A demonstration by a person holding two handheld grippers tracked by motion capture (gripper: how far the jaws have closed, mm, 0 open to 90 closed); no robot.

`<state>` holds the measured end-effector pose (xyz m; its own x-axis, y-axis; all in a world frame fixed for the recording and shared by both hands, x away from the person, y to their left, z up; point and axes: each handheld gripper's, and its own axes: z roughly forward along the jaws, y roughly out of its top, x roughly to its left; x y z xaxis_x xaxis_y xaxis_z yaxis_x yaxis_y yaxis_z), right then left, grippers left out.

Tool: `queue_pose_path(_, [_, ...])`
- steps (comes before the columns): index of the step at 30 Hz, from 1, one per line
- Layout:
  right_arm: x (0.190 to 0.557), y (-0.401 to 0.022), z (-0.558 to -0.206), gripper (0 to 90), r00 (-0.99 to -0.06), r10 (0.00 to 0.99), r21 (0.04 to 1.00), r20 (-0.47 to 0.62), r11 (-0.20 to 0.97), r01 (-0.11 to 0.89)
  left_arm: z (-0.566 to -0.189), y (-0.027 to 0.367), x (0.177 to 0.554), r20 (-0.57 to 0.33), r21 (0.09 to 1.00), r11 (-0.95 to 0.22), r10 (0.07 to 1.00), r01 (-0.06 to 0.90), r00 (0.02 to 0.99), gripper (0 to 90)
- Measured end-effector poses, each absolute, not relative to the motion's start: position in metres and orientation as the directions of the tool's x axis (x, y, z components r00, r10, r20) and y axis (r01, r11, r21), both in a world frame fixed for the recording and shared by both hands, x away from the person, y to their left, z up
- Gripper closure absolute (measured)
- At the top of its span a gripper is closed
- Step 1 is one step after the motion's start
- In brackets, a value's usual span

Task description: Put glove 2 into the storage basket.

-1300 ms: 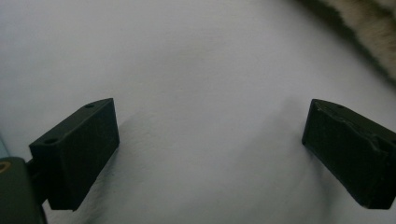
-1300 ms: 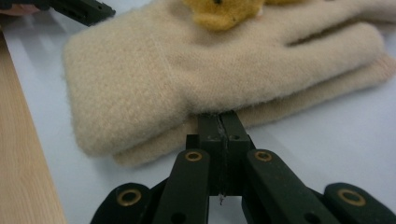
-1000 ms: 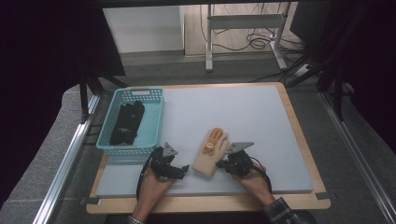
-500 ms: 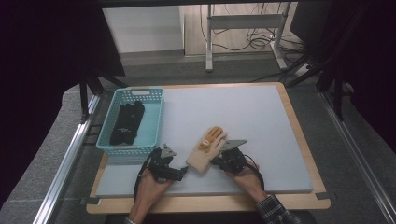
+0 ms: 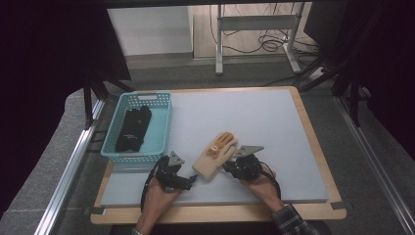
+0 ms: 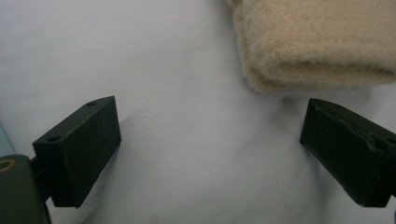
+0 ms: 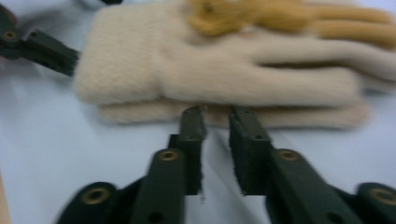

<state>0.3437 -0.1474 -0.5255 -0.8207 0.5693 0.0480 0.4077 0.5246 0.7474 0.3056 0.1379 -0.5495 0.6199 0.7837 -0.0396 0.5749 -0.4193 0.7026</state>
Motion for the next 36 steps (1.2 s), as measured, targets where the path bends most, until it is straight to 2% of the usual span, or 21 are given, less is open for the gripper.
queue_pose_path(5, [0.345, -0.172, -0.517, 48.5, -0.790, 0.611, 0.759, 0.046, 0.493, 0.425, -0.549, 0.138, 0.306, -0.039, 0.702, -0.420, 0.784, 0.575, 0.620, 5.4])
queue_pose_path(14, [0.348, -0.217, -0.513, 26.3, -0.720, 0.693, 0.769, 0.015, 0.452, 0.452, -0.549, 0.138, 0.306, -0.039, 0.702, -0.420, 0.784, 0.575, 0.620, 5.4])
queue_pose_path(24, [0.352, -0.241, -0.526, 15.1, -0.679, 0.734, 0.741, -0.026, 0.470, 0.480, -0.550, 0.138, 0.306, -0.039, 0.703, -0.419, 0.784, 0.575, 0.619, 5.4])
queue_pose_path(36, [0.354, -0.242, -0.533, 12.2, -0.675, 0.736, 0.720, -0.050, 0.495, 0.487, -0.549, 0.138, 0.306, -0.042, 0.702, -0.419, 0.783, 0.576, 0.620, 5.4])
